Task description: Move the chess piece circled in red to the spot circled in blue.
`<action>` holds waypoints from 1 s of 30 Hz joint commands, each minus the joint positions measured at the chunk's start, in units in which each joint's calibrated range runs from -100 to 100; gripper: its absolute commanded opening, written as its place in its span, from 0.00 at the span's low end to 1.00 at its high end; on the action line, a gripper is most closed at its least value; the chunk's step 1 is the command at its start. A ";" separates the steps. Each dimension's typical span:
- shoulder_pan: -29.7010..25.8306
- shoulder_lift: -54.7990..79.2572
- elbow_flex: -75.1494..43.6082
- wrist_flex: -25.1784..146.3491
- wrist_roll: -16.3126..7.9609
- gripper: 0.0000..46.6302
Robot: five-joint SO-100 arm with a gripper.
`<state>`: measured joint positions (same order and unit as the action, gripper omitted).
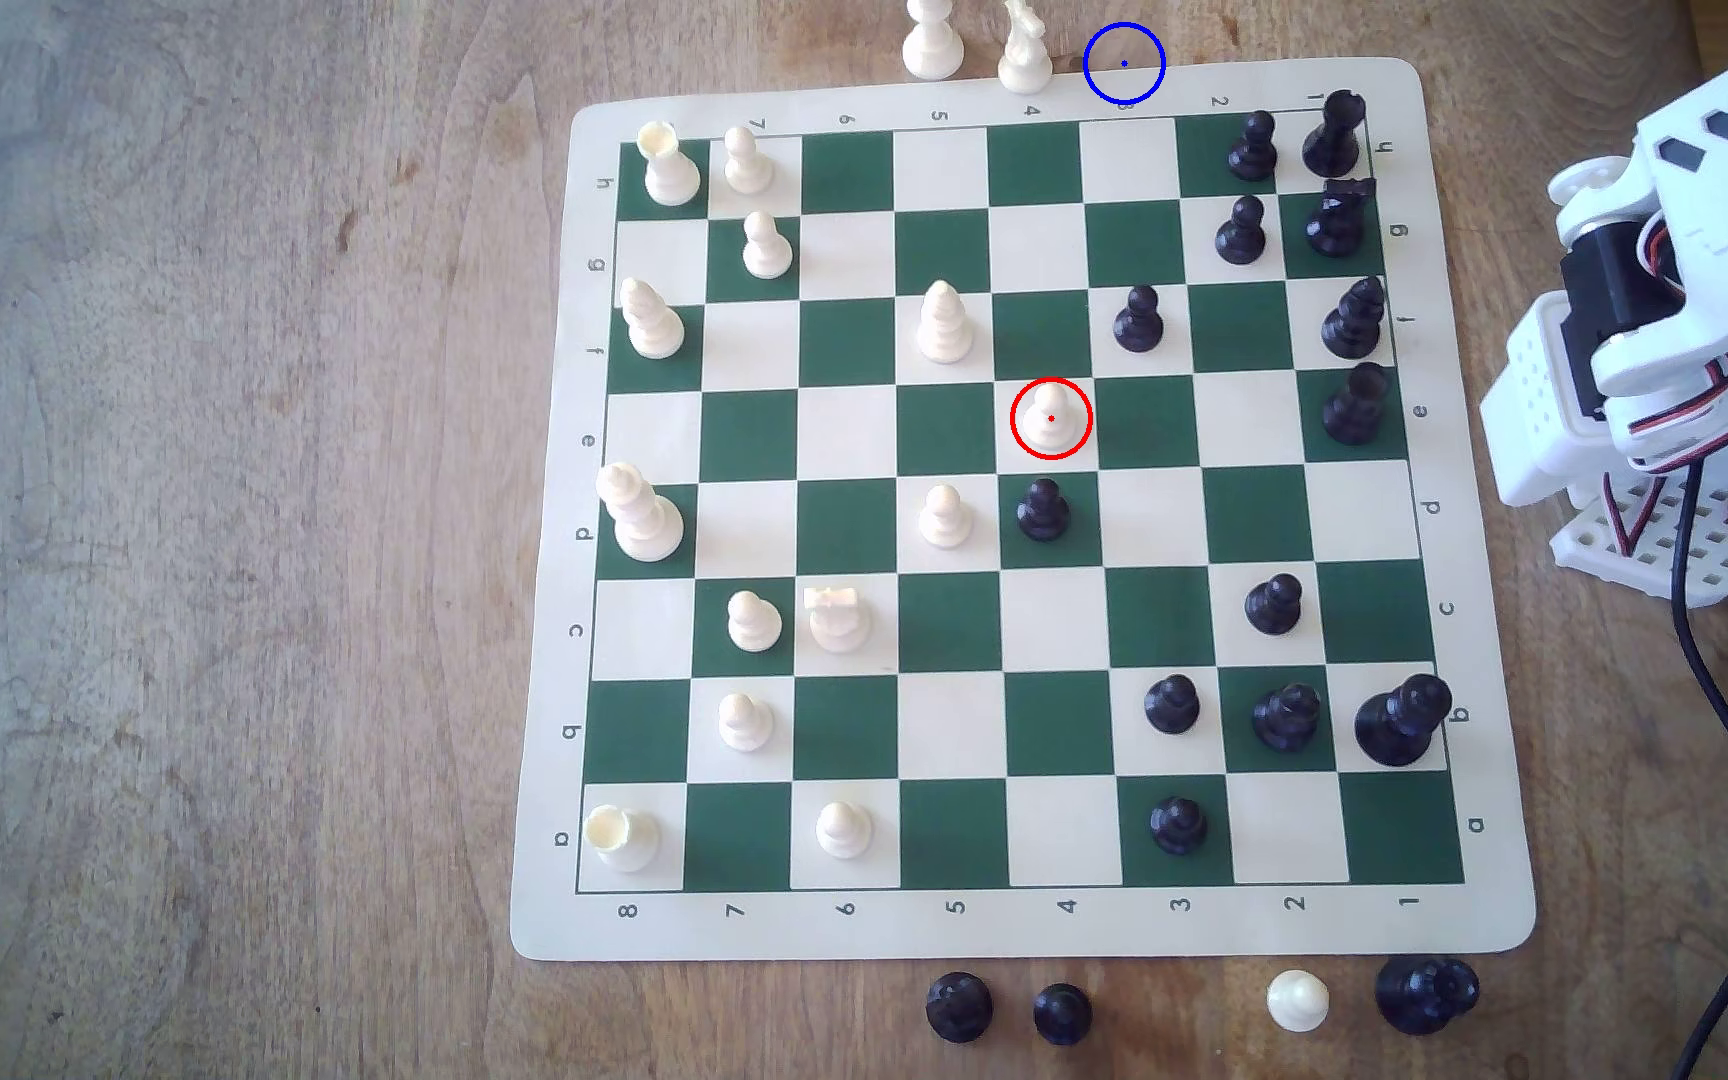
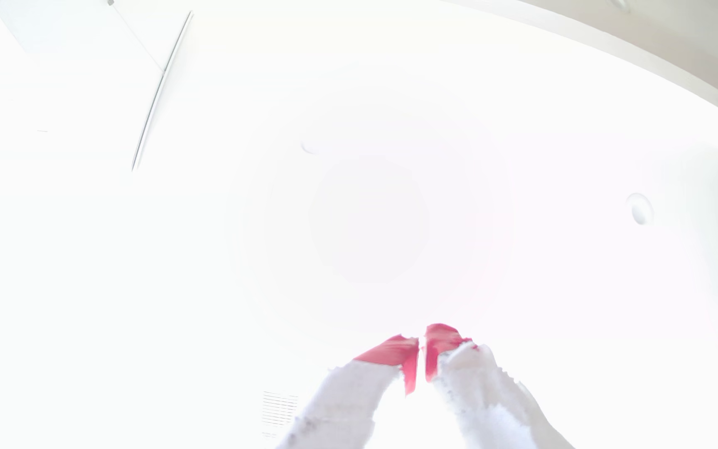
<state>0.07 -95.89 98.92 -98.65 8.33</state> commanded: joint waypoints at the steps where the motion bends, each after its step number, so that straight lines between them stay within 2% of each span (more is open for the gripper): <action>1: 1.92 0.05 1.08 0.04 -0.05 0.00; 9: 1.37 0.05 1.08 13.31 -0.05 0.00; 16: 2.39 0.05 0.00 39.76 -0.29 0.00; 19: 1.30 0.14 -4.72 52.70 -0.29 0.00; 20: 1.30 0.22 -6.89 57.37 -0.63 0.00; 21: 0.83 0.22 -8.34 61.54 -2.15 0.00; 22: 0.67 0.22 -9.25 65.89 -6.59 0.00; 23: 1.06 0.22 -10.52 71.37 -8.94 0.00; 30: 2.31 0.31 -14.69 92.18 -8.99 0.00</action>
<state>1.33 -95.73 90.60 -20.08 -0.27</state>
